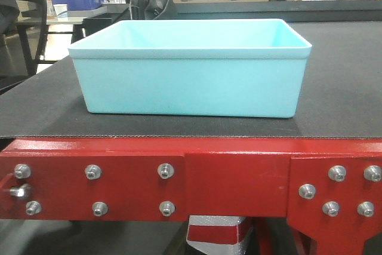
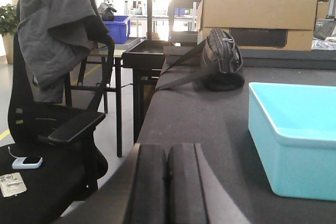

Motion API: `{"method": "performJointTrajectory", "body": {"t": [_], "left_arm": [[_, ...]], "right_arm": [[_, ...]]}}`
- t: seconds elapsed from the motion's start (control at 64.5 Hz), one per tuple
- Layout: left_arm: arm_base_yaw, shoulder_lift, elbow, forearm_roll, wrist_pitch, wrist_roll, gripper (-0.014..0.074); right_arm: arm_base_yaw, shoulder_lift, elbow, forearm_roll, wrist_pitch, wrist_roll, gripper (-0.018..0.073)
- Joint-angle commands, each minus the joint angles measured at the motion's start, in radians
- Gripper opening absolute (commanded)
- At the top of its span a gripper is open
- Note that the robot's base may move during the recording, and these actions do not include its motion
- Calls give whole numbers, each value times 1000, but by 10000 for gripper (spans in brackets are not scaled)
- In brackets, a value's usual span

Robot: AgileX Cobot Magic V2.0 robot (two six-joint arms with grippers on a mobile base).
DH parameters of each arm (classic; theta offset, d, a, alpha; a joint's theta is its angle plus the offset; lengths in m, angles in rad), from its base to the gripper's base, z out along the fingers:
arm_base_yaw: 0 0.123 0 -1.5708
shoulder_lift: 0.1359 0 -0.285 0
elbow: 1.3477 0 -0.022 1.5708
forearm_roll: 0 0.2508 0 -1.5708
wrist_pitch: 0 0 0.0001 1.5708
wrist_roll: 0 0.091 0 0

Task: Fetch blue bin and place on conveyor start

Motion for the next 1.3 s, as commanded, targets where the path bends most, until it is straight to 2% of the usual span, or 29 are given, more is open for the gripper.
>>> {"method": "performJointTrajectory", "body": {"t": [0.0, 0.14, 0.171, 0.403, 0.558, 0.62, 0.729, 1.287], "left_arm": [[-8, -36, 39, 5, -13, -6, -110], [-19, -91, 56, 3, -7, -37, -110], [-27, -91, 56, 3, 21, -37, -110], [-75, -91, 56, 5, 21, -37, -110], [-74, -91, 56, 5, 16, -42, -110], [-74, -91, 56, 5, 11, -80, -110], [-74, -91, 56, 36, 7, -80, -110], [-74, -91, 56, 42, 5, -80, -110]], "right_arm": [[3, -3, 0, -3, -24, 0, -166], [3, -3, 0, -3, -24, 0, -166], [3, -3, 0, -3, -24, 0, -166], [3, -3, 0, -3, -24, 0, -166], [3, -3, 0, -3, -24, 0, -166], [3, -3, 0, -3, -24, 0, -166], [3, -3, 0, -3, -24, 0, -166], [3, -3, 0, -3, -24, 0, -166]]}}
